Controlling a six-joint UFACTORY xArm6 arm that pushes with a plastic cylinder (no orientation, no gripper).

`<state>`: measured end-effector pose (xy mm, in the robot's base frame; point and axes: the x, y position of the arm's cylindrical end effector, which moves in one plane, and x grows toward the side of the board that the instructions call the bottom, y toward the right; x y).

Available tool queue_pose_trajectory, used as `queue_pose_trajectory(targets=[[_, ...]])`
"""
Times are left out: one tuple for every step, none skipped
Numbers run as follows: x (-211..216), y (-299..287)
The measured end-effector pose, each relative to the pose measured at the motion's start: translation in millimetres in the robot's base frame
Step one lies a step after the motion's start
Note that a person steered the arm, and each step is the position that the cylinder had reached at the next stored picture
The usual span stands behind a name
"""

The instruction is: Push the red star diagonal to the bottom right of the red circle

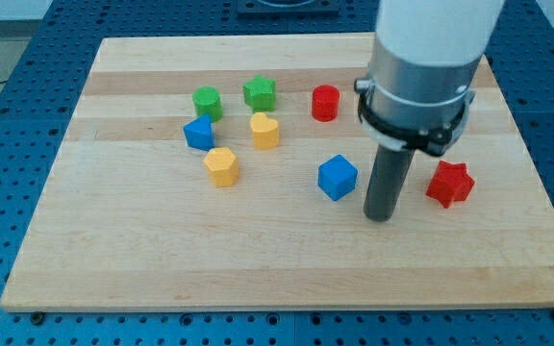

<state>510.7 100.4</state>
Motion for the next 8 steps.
queue_pose_trajectory(targets=[[-24.8,-25.1],[-44.7,-63.3],[-29.2,-10.0],[12.2,29.2],[19.2,106.5],[2.1,168.3],[-1.1,96.0],[-25.7,46.3]])
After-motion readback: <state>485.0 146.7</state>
